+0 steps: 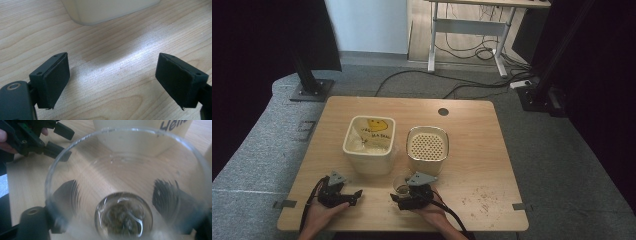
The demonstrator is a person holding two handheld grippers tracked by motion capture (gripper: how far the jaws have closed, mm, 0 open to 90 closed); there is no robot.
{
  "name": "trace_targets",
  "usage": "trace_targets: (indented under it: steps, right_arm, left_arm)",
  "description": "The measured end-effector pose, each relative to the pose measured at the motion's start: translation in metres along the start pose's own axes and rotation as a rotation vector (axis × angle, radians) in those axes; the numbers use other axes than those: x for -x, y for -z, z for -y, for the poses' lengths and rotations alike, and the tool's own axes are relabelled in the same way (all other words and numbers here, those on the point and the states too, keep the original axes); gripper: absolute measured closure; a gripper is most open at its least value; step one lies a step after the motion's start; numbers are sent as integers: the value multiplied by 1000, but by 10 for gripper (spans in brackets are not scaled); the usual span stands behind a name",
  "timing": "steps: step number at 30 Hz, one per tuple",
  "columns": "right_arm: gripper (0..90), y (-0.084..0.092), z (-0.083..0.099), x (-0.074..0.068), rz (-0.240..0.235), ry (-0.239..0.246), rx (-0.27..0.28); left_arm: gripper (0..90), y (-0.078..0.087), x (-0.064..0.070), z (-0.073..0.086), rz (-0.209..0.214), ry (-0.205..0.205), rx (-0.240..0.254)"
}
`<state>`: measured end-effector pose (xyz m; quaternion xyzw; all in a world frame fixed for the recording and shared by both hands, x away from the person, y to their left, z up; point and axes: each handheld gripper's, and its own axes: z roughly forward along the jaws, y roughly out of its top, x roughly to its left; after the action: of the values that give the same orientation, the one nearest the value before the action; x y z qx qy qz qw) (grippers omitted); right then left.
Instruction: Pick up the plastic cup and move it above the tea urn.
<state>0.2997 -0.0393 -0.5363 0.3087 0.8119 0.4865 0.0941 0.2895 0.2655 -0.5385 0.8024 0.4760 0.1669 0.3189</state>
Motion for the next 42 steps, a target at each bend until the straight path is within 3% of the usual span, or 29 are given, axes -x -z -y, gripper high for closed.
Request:
trace_targets:
  steps: [6,9,19,24,30,35,42]
  right_arm:
    - [351,2,-1,2,-5,-2,7]
    - [372,12,-2,5,-3,-22,47]
    - [390,91,-45,12,37,-14,187]
    - [394,124,-67,28,88,-14,242]
    - [399,148,-90,48,162,-16,265]
    - [401,155,-104,72,236,-29,269]
    - [403,154,-109,105,312,-58,272]
  left_arm:
    - [126,-1,-1,1,5,-2,-10]
    - [127,0,-1,1,8,3,-4]
    - [130,-1,-2,1,10,7,-16]
    - [130,-1,-3,2,14,10,-19]
    - [133,-1,-4,2,12,17,-17]
    - [135,-1,-4,2,15,24,-15]
    - [138,0,-5,3,24,34,-10]
